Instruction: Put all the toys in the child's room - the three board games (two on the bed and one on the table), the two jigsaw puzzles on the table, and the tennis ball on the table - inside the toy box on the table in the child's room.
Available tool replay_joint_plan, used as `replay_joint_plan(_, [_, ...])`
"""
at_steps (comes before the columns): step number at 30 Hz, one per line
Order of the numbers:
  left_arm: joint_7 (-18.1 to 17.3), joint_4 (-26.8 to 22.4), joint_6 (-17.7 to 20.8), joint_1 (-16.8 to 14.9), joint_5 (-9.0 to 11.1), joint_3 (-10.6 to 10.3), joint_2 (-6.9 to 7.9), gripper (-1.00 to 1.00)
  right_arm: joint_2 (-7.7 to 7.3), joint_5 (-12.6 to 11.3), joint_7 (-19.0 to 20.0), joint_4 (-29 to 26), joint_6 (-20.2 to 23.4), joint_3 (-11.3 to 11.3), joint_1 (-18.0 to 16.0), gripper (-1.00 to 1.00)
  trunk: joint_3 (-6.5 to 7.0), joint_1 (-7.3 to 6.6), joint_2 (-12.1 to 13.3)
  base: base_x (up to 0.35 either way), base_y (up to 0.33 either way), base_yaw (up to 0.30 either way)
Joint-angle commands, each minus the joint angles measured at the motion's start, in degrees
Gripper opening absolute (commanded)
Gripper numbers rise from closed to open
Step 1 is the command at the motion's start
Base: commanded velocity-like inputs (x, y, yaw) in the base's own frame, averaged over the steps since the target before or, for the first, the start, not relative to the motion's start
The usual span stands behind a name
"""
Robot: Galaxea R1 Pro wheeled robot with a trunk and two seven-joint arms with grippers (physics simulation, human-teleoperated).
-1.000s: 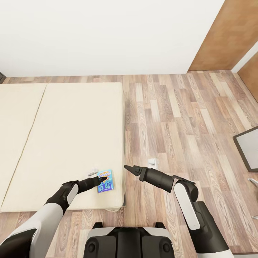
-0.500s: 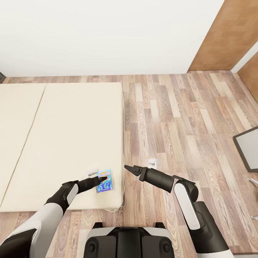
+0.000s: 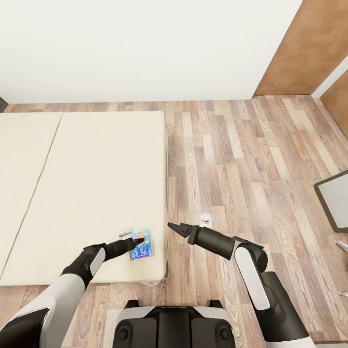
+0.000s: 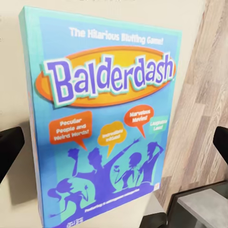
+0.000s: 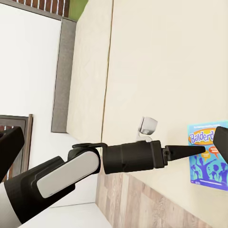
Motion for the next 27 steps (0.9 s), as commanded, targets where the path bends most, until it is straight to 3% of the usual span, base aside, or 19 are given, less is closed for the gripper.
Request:
replay_joint_plan(1, [-0.1, 0.0, 0.5, 0.0, 0.4, 0.2, -0.02, 1.0, 0.03, -0.1, 0.1, 0.0, 0.3, -0.1, 0.0, 1.0, -0.05, 0.02, -0.1, 0.0, 0.0, 0.0])
replay_joint_plan(27, [-0.2, 0.0, 0.6, 0.0, 0.4, 0.3, -0.1, 1.0, -0.06, -0.1, 0.1, -0.1, 0.3, -0.2, 0.0, 1.0, -0.05, 0.02, -0.1, 0.0, -0.023, 0.0])
